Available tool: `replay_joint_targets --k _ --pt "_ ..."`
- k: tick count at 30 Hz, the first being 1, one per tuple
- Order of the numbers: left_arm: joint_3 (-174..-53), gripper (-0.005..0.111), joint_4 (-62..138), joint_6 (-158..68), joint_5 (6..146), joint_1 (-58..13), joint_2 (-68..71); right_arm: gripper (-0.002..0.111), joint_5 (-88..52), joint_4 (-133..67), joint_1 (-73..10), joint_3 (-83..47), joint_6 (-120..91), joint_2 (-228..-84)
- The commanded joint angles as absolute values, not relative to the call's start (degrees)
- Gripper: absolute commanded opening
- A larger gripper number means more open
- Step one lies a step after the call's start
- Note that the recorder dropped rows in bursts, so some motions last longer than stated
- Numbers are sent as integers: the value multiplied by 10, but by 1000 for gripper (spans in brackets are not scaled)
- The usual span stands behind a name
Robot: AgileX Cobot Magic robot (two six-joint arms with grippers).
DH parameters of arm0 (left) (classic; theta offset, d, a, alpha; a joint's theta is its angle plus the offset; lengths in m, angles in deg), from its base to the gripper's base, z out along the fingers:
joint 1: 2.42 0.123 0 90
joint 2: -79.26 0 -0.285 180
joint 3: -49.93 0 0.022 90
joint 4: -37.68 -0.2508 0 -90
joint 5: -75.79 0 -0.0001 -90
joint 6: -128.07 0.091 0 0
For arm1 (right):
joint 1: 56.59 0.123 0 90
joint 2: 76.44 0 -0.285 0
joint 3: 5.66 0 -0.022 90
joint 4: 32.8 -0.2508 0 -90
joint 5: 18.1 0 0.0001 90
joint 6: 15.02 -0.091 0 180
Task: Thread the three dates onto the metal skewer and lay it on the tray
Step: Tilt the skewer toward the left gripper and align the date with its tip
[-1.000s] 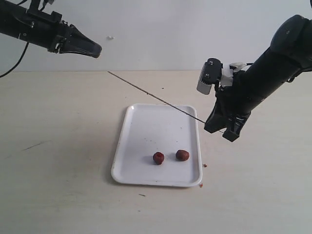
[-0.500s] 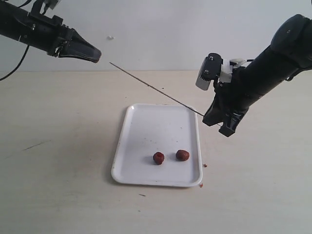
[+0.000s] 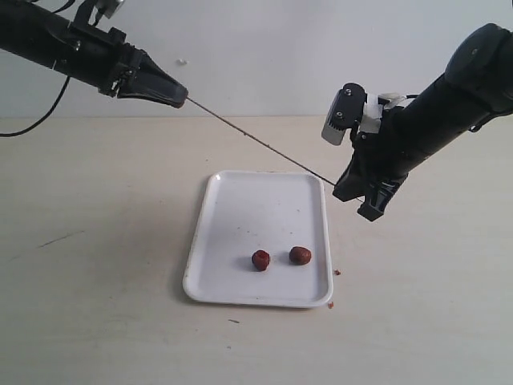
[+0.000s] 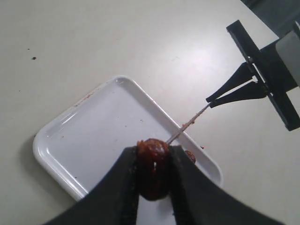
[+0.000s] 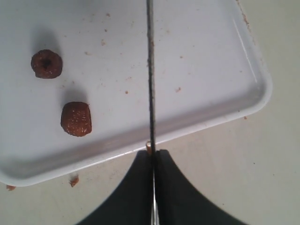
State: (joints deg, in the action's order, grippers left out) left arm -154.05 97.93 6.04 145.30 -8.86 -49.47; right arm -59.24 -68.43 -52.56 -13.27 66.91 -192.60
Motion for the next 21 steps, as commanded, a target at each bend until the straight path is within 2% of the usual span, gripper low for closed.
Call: replay_joint_targets --k 1,11,21 --pt "-1544 22 984 63 1458 -91 -492 0 -587 -689 -529 -135 673 -1921" --pt "-1544 22 987 63 1458 -94 -492 0 -609 -689 -529 -135 684 -1921" --pt "-1544 22 987 68 1458 -127 -492 0 -613 -718 -529 -135 709 -1921"
